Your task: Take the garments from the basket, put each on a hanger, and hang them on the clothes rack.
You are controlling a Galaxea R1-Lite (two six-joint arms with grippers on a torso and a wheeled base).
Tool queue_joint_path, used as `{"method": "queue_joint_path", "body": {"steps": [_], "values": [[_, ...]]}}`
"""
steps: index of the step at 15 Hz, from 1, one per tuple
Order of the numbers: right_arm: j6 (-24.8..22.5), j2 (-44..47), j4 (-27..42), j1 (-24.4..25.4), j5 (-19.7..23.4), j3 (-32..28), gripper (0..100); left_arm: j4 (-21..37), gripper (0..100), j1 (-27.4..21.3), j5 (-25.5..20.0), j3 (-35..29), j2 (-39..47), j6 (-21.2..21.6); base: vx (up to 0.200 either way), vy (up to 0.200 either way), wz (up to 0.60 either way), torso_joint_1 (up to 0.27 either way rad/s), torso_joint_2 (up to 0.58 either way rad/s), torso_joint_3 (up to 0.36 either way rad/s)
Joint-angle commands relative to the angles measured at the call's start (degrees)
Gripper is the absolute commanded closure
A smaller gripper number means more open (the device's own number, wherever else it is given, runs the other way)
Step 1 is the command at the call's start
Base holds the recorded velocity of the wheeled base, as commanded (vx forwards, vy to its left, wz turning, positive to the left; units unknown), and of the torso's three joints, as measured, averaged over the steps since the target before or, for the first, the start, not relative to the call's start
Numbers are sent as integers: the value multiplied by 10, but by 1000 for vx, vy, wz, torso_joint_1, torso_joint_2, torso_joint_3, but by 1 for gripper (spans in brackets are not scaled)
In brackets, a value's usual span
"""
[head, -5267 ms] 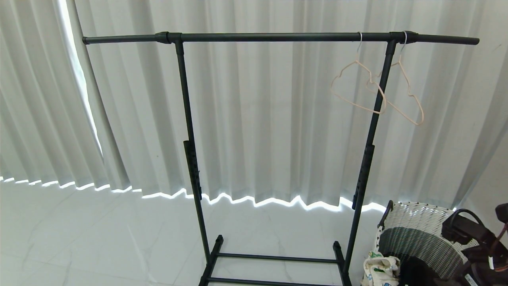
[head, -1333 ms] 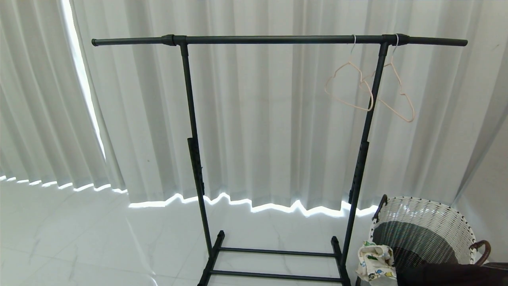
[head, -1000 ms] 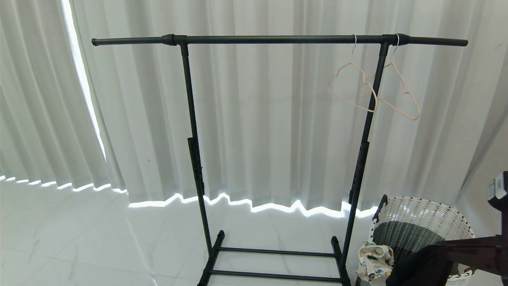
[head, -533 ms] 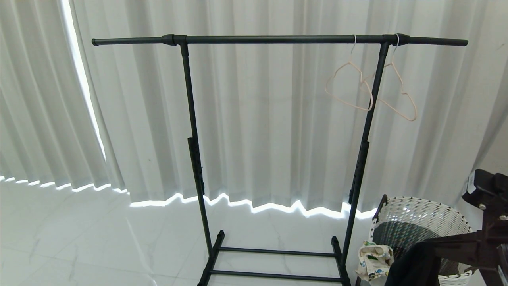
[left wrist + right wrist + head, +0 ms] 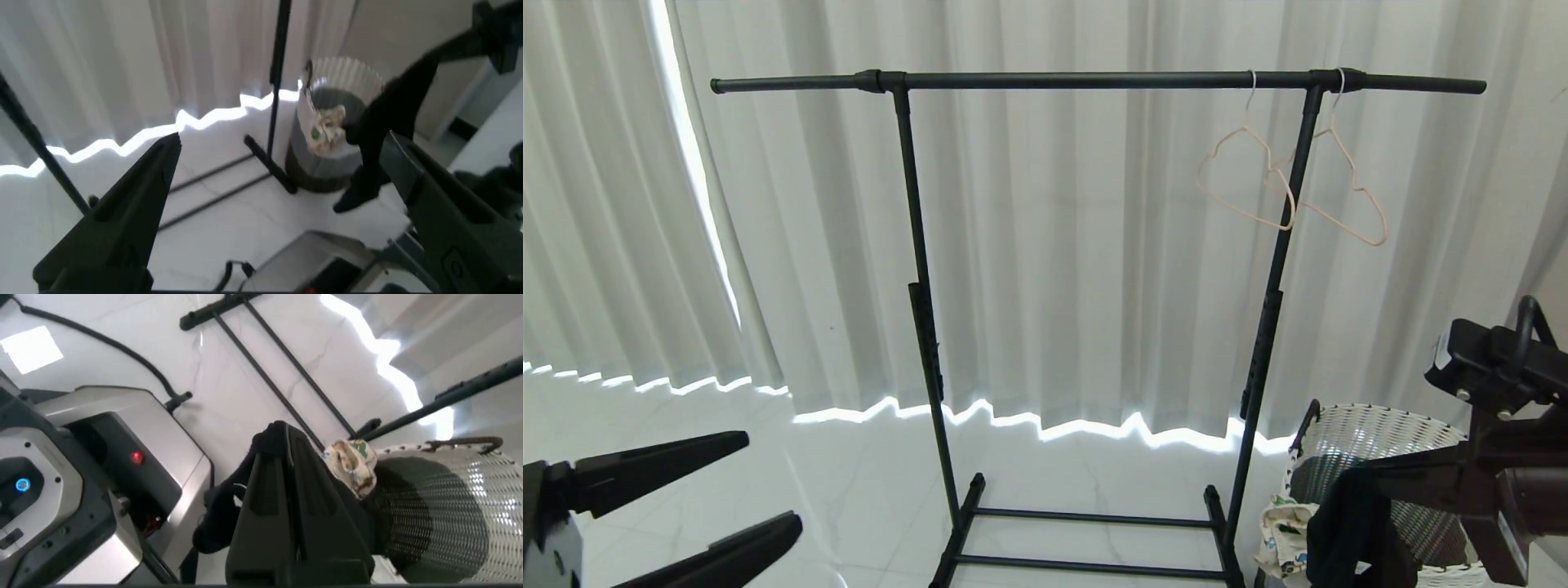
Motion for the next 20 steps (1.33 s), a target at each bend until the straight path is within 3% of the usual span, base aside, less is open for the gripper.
{"method": "queue_joint_path", "body": {"steps": [1, 3, 5, 7, 10, 14, 15, 17, 19, 20], "values": [[0, 25, -1, 6, 1, -18, 100, -1, 0, -14, 0, 8, 38, 0, 0, 0, 0, 0, 0, 0], [3, 46, -26, 18, 0, -32, 100, -1, 0, -22, -17, 23, 27, 1, 0, 0, 0, 0, 0, 0], [4, 63, -49, 21, 0, -32, 100, -9, 0, -26, -20, 53, 30, 60, 0, 0, 0, 0, 0, 0], [5, 65, -49, 26, 0, -32, 100, -54, 0, -22, -19, 53, 67, 46, 0, 0, 0, 0, 0, 0], [15, 61, -50, 43, 1, -33, 100, -101, 0, -14, -18, -15, 200, 1, 0, 0, 0, 0, 0, 0], [54, 47, -51, 101, 0, -36, 100, -103, 0, -39, -19, -58, 322, -1, 0, 0, 0, 0, 0, 0], [59, 47, -70, 135, 0, -38, 100, -104, 0, -40, -19, -93, 382, -2, 0, 0, 0, 0, 0, 0], [60, 51, -86, 147, -1, -40, 100, -127, 0, -42, -24, -142, 447, -10, 0, 0, 0, 0, 0, 0], [62, 63, -90, 147, -1, -48, 100, -131, 0, -77, -43, -159, 461, -11, 0, 0, 0, 0, 0, 0], [72, 79, -109, 147, 0, -51, 100, -132, 0, -106, -89, -159, 455, -11, 0, 0, 0, 0, 0, 0]]}}
